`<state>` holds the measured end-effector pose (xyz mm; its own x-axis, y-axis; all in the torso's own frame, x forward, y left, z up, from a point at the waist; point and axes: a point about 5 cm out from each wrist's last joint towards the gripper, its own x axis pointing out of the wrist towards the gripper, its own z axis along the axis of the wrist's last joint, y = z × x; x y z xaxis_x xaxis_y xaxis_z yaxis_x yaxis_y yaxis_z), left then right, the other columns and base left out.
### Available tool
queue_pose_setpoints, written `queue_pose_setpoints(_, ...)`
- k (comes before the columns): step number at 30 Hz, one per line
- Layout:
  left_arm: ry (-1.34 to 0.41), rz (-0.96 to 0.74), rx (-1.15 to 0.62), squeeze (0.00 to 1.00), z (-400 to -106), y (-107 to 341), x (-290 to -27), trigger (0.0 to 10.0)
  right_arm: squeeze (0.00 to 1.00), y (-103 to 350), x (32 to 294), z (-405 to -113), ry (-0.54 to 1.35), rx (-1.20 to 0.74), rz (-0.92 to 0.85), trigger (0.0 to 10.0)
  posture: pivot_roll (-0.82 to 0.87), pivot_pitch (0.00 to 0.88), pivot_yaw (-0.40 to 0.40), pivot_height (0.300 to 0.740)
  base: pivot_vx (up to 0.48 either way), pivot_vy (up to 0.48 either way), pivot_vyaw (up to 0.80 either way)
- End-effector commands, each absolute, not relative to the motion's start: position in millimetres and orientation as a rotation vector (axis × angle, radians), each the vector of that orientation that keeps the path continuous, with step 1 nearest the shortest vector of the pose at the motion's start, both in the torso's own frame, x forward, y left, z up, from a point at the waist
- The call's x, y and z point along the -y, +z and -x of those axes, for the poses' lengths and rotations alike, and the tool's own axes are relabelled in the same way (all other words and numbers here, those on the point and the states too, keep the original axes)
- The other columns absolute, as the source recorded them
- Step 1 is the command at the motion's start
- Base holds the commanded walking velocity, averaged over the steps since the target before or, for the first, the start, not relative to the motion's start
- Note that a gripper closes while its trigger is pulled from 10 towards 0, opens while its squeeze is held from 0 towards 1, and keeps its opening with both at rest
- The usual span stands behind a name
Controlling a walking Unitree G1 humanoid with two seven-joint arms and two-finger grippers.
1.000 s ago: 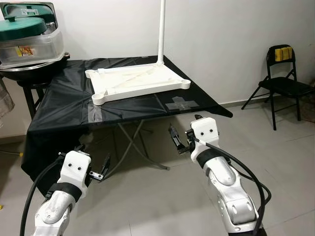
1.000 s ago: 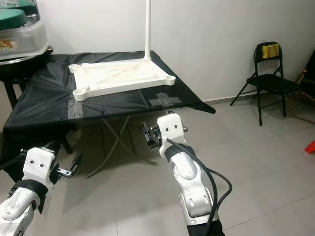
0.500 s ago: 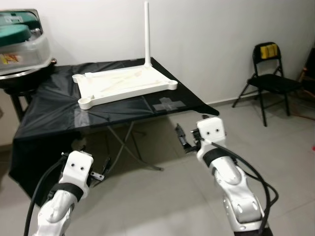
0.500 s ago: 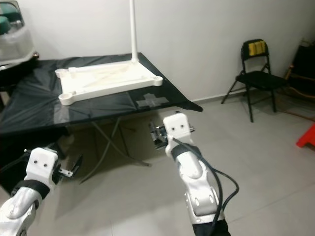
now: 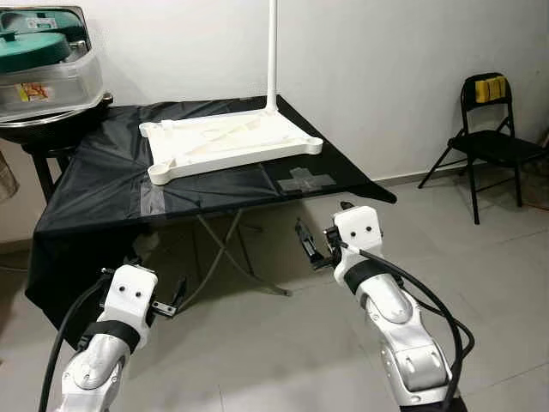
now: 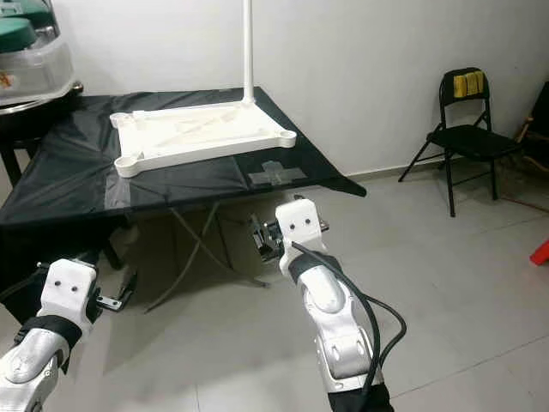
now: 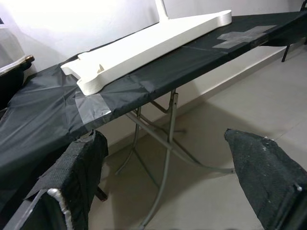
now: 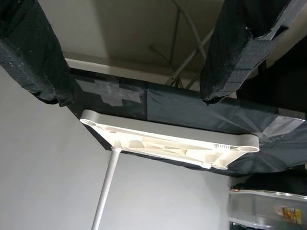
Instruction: Building children table
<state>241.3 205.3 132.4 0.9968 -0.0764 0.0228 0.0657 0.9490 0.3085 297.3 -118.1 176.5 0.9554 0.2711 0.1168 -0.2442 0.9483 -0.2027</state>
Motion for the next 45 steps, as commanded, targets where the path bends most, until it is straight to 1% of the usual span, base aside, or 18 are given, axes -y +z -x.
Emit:
queue_pose_setpoints(1, -0.066, -0.321, 0.009, 0.00, -241.4, 128.8, -207.0, 10.0, 0.00, 176.4, 118.7, -296.6, 0.266, 0.146, 0.179, 10.0, -0.03, 0.000, -0.052, 0.740, 0.000, 0.000, 0.00)
queue_pose_setpoints(7, -0.066, -0.321, 0.009, 0.00, -241.4, 128.8, -207.0, 10.0, 0.00, 176.4, 118.7, -296.6, 0.266, 0.146, 0.179, 10.0, -0.03, 0.000, -0.052, 0.740, 0.000, 0.000, 0.00)
queue_pose_setpoints(9, -0.067, -0.319, 0.002, 0.00, -241.5, 127.9, -206.5, 10.0, 0.00, 176.3, 118.7, -296.5, 0.268, 0.145, 0.180, 10.0, -0.03, 0.000, -0.052, 0.740, 0.000, -0.341, 0.00)
queue_pose_setpoints(24, -0.047, -0.318, -0.022, 0.00, -242.3, 123.5, -209.3, 10.0, 0.00, 174.5, 117.7, -296.5, 0.277, 0.140, 0.183, 10.0, -0.03, 0.000, -0.053, 0.740, 0.000, 0.000, 0.00)
queue_pose_setpoints(28, -0.049, -0.319, -0.027, 0.00, -242.5, 122.8, -209.5, 10.0, 0.00, 174.7, 117.7, -296.3, 0.275, 0.142, 0.182, 10.0, -0.03, 0.000, -0.048, 0.740, 0.000, -0.480, 0.00)
queue_pose_setpoints(45, -0.053, -0.312, -0.017, 0.00, -240.1, 124.0, -210.6, 10.0, 0.00, 171.8, 114.5, -293.3, 0.285, 0.143, 0.196, 10.0, -0.02, 0.000, -0.044, 0.740, 0.000, 0.000, 0.00)
